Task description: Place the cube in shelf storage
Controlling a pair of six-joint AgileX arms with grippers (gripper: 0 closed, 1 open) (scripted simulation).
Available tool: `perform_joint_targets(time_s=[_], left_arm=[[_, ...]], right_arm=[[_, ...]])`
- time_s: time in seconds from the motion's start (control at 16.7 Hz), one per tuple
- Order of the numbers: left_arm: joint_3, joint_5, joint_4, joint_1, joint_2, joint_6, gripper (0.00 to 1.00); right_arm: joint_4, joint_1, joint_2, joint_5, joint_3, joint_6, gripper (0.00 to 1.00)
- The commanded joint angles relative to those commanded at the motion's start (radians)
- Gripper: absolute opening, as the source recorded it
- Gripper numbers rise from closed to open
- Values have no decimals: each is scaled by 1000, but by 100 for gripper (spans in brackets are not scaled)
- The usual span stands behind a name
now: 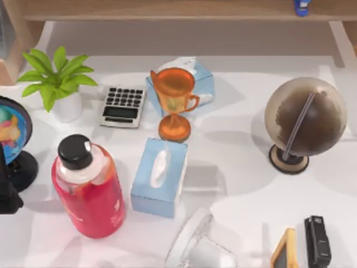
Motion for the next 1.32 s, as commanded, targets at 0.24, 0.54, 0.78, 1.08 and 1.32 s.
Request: perform_joint_targets(time_s=[0.24,0.54,0.78,1.08,1.32], left_arm=[[0,0,0,0,0,0,100],[0,0,0,0,0,0,100],[0,0,0,0,0,0,100],[0,0,0,0,0,0,100],[0,0,0,0,0,0,100]], right_arm=[[0,0,0,0,0,0,15],[0,0,0,0,0,0,53],[0,0,0,0,0,0,83],[0,0,0,0,0,0,100],[0,0,0,0,0,0,100]])
